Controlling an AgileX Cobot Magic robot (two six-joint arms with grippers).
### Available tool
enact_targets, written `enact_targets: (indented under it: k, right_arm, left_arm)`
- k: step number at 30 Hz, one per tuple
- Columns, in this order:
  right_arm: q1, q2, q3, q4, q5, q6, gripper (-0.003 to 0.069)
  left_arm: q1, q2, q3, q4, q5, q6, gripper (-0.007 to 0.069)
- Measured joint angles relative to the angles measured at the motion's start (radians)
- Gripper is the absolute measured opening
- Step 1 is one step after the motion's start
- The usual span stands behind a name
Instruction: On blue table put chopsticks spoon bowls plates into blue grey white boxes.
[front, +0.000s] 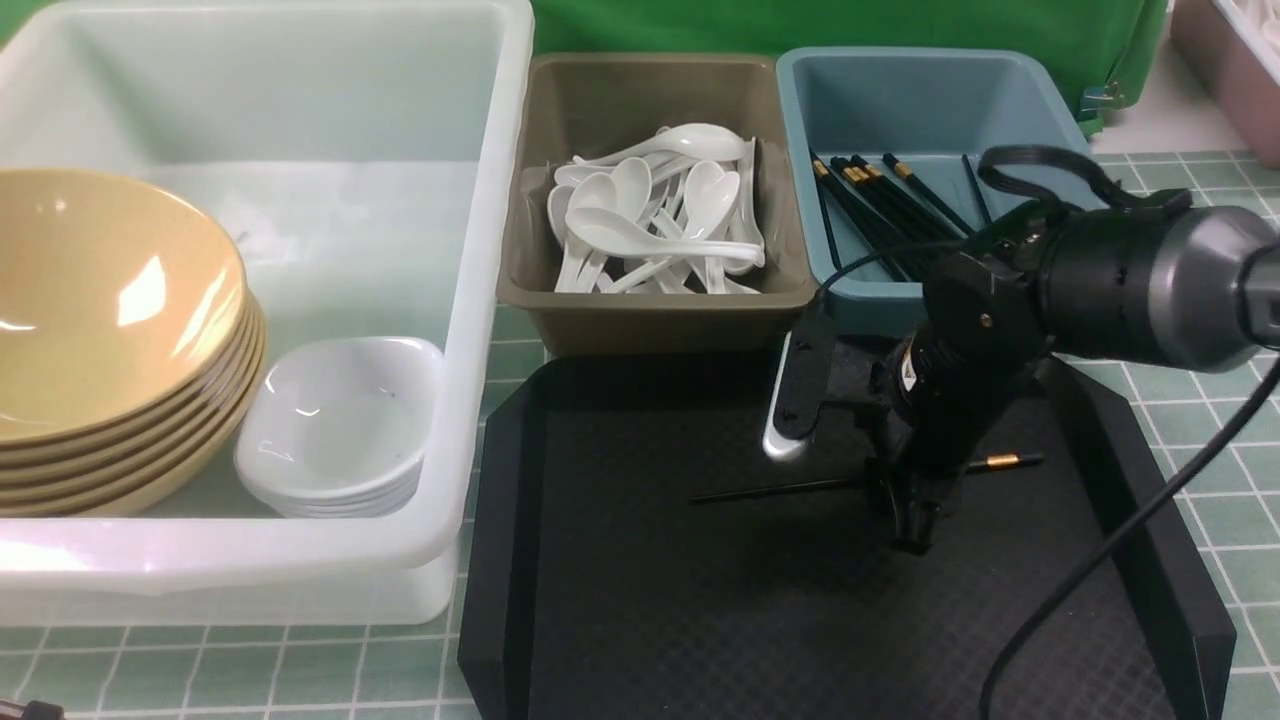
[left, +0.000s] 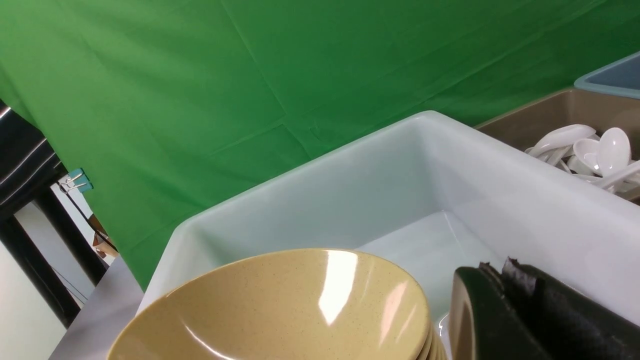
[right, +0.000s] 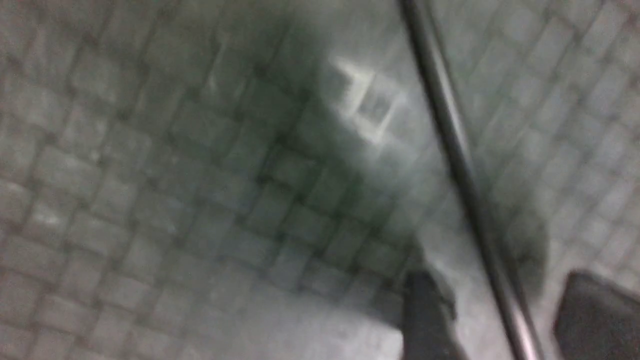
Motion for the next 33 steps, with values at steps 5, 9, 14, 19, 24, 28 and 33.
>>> enact_targets:
  k: [5,9,14,19,24,28,33]
  right_arm:
    - [0.005,0.016,-0.041,0.097,0.134,0.008,0.0196]
    - [0.009,0.029,-0.077,0.187,0.246,0.011,0.0088]
    - [0.015,0.039,-0.154,0.252,0.314,0.015,0.0073]
    - [0.015,0.018,-0.223,0.255,0.321,0.069,0.0073]
    - [0.0,-0.128,-0.249,0.261,0.114,0.096,0.0073]
    - [-0.063,-0.21,-0.26,0.267,-0.265,0.17,0.0073]
    - [-0.165,-0.145,-0.262,0.267,-0.595,0.33,0.0071]
  left_arm:
    - [0.0,0.0,0.0,0.0,0.0,-0.005,0.0005]
    - [0.0,0.0,0.0,0.0,0.0,-0.005,0.0005]
    - [0.0,0.0,0.0,0.0,0.0,-0.007,0.0005]
    - [0.0,0.0,0.0,0.0,0.0,-0.007,0.0005]
    - [0.0,0.0,0.0,0.0,0.002,-0.007,0.0005]
    - [0.0,0.0,0.0,0.0,0.002,-0.007,0.0005]
    - [0.0,0.0,0.0,0.0,0.002,-0.007,0.0005]
